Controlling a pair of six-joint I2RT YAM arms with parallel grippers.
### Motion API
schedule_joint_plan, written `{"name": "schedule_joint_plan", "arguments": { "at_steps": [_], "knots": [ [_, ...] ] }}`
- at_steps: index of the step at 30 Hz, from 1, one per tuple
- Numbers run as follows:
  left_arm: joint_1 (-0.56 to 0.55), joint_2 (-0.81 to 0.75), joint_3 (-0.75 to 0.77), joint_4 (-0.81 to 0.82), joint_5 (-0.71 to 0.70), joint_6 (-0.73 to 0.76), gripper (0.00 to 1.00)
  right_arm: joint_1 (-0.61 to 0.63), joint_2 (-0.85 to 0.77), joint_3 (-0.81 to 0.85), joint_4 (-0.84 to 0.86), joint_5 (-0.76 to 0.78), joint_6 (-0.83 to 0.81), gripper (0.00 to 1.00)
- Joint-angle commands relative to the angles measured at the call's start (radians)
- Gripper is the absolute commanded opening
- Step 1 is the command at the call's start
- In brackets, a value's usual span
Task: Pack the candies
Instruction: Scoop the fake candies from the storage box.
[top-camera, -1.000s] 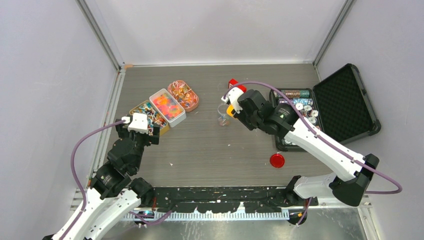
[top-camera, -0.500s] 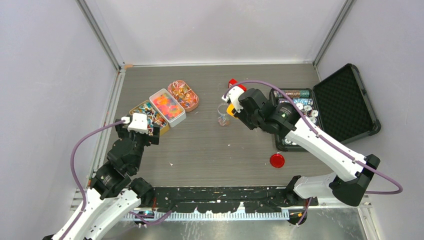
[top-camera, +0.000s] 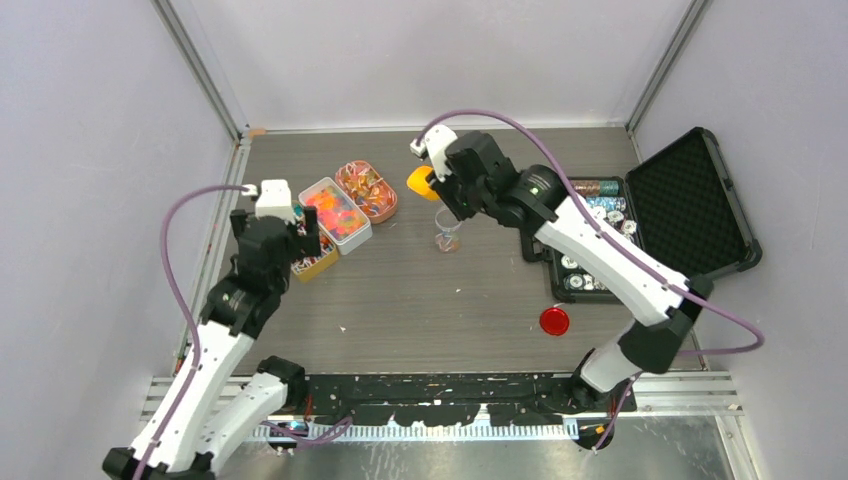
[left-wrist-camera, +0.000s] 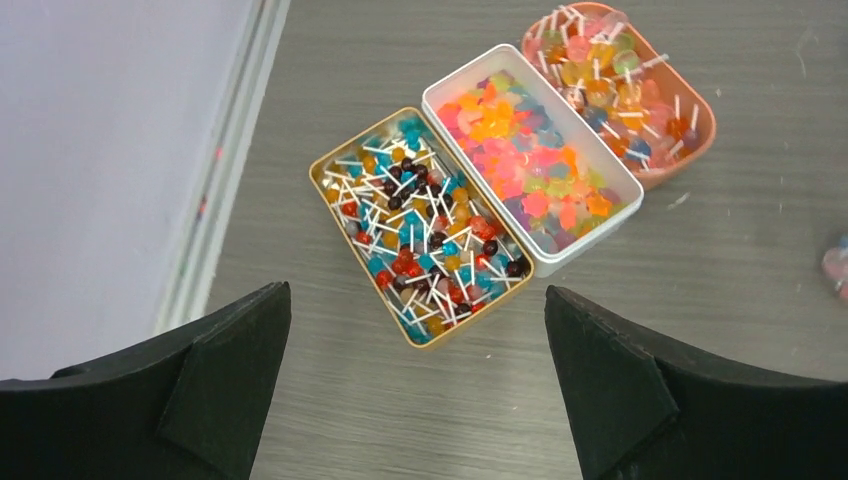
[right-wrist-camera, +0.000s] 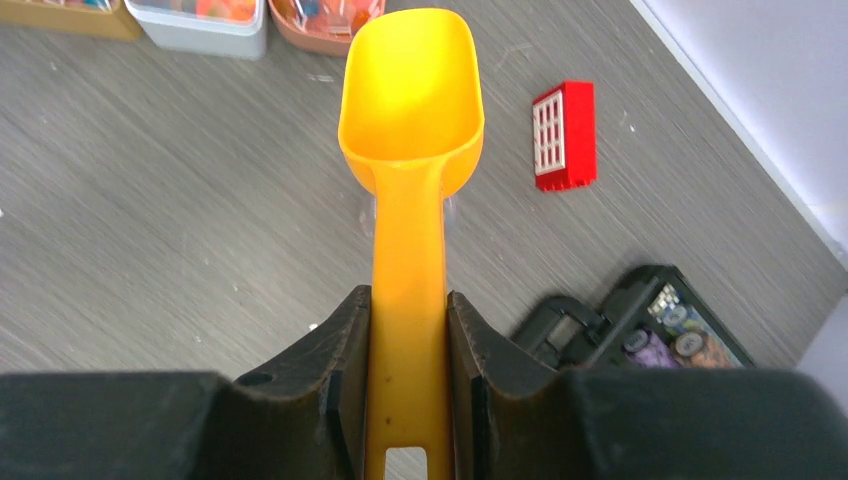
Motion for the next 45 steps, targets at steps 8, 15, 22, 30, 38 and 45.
{"name": "schedule_joint_plan", "arguments": {
  "at_steps": [8, 15, 22, 30, 38, 45],
  "knots": [
    [0.348, 0.283, 0.125, 0.135, 0.345, -0.551, 0.98, 0.004, 0.334, 0.397, -0.047, -0.037, 0.164, 0.00],
    [0.548, 0.601, 0.312, 0.260, 0.539, -0.547, 0.65, -0.006, 0.468, 0.492, -0.038, -0.056, 0.177, 0.00],
    [0.591, 0.918, 0.482, 0.451, 0.727, -0.575, 0.16, -0.010, 0.545, 0.507, 0.008, -0.082, 0.215, 0.00],
    [0.582, 1.291, 0.791, 0.403, 0.847, -0.545, 0.00, -0.011, 0.613, 0.513, 0.022, -0.038, 0.197, 0.00],
    [0.548, 1.459, 0.889, 0.400, 0.860, -0.517, 0.00, -0.010, 0.692, 0.570, 0.004, -0.071, 0.196, 0.00],
    [0.517, 1.574, 0.975, 0.405, 0.938, -0.533, 0.00, -0.011, 0.792, 0.675, -0.030, -0.061, 0.184, 0.00]
  ]
}}
